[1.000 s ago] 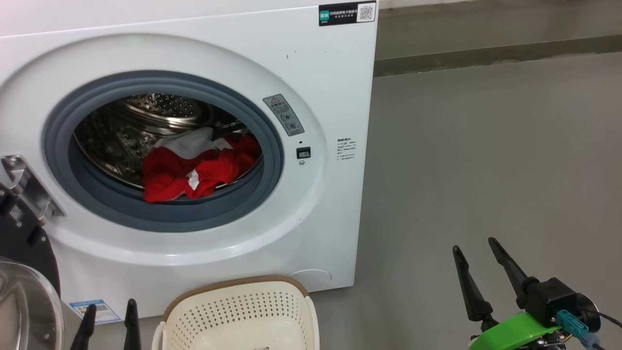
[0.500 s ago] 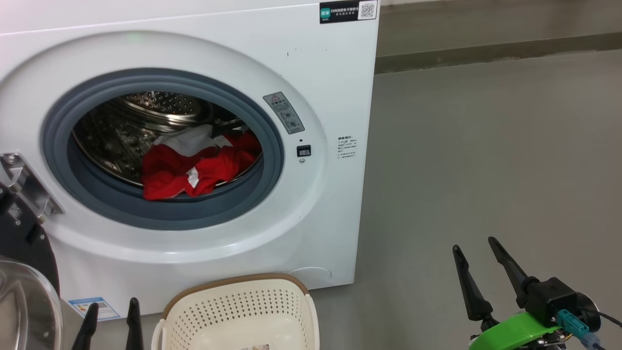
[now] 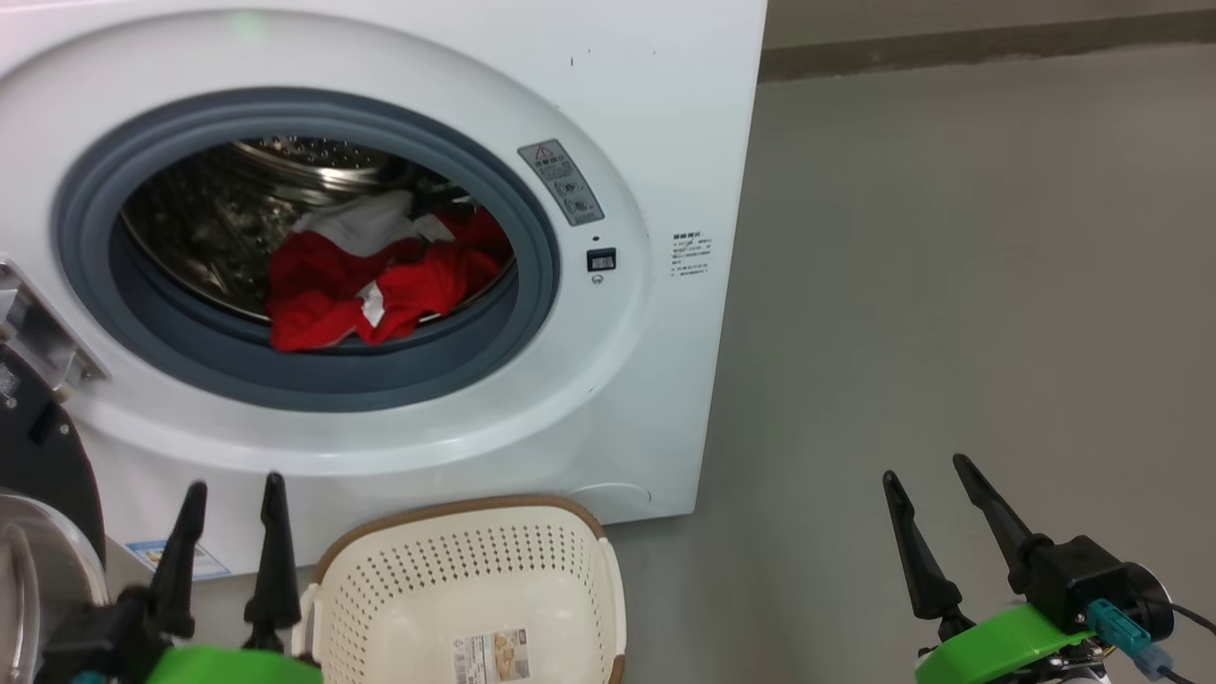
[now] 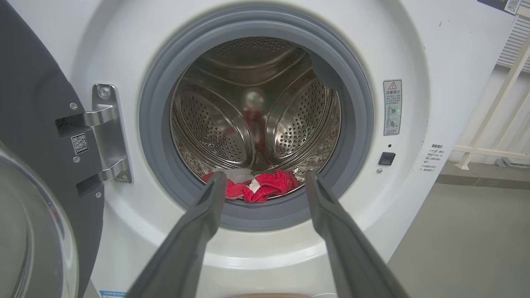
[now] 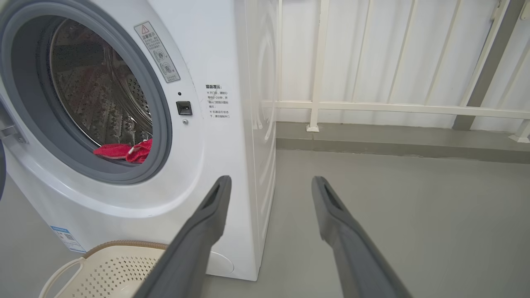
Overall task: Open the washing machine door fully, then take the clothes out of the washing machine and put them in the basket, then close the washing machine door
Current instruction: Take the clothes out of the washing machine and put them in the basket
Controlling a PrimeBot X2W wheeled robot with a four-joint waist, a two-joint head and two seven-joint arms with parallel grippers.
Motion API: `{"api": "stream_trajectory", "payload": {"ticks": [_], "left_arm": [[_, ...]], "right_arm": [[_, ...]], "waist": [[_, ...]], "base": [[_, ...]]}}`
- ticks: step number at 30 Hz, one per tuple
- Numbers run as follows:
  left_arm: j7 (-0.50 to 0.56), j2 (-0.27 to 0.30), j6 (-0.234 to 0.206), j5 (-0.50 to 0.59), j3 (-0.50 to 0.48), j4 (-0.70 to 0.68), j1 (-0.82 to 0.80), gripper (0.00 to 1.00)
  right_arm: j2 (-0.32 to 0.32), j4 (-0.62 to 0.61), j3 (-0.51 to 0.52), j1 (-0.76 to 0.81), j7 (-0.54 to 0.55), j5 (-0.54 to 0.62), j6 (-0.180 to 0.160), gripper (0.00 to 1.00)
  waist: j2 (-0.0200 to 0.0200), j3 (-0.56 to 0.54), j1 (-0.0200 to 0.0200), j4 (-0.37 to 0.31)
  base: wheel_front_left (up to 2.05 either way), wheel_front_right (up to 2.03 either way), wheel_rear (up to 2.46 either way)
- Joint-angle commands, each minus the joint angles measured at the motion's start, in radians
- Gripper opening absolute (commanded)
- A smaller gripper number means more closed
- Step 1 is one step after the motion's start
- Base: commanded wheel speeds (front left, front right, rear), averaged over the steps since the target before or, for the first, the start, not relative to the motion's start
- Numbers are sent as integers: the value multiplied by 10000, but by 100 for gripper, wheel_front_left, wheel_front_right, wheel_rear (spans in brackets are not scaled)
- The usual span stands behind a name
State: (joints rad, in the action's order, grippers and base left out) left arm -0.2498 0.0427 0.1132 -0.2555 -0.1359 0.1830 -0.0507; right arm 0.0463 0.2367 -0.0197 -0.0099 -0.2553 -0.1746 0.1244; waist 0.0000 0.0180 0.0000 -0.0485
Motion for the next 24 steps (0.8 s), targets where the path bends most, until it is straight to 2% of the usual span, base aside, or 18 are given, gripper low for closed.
{"api": "stream_trajectory", "payload": {"ticks": [1, 8, 12, 15, 24], "left_arm": [[-117, 118, -89, -1, -254, -33, -751, 100], [98, 165, -221, 4, 3, 795, -2419, 100], [94, 412, -230, 32, 52, 1613, -3572, 100], [87, 452, -441, 124, 100, 2106, -4390, 100], [268, 667, -642, 273, 383, 3900, -6762, 100]], "right_arm": [[46, -300, -292, -538, -65, 45, 63, 100], [80, -419, -333, -934, -65, 40, 63, 100], [141, -495, -362, -1261, -65, 41, 63, 100], [190, -562, -324, -1473, -65, 40, 63, 100], [313, -729, -263, -1989, -65, 80, 63, 100]], "waist": [[0, 335, 0, 38], [0, 1202, 0, 102], [0, 1763, 0, 66], [0, 2166, 0, 67], [0, 3256, 0, 164]], "base": [[0, 0, 0], [0, 0, 0], [0, 0, 0], [0, 0, 0], [0, 0, 0]]}}
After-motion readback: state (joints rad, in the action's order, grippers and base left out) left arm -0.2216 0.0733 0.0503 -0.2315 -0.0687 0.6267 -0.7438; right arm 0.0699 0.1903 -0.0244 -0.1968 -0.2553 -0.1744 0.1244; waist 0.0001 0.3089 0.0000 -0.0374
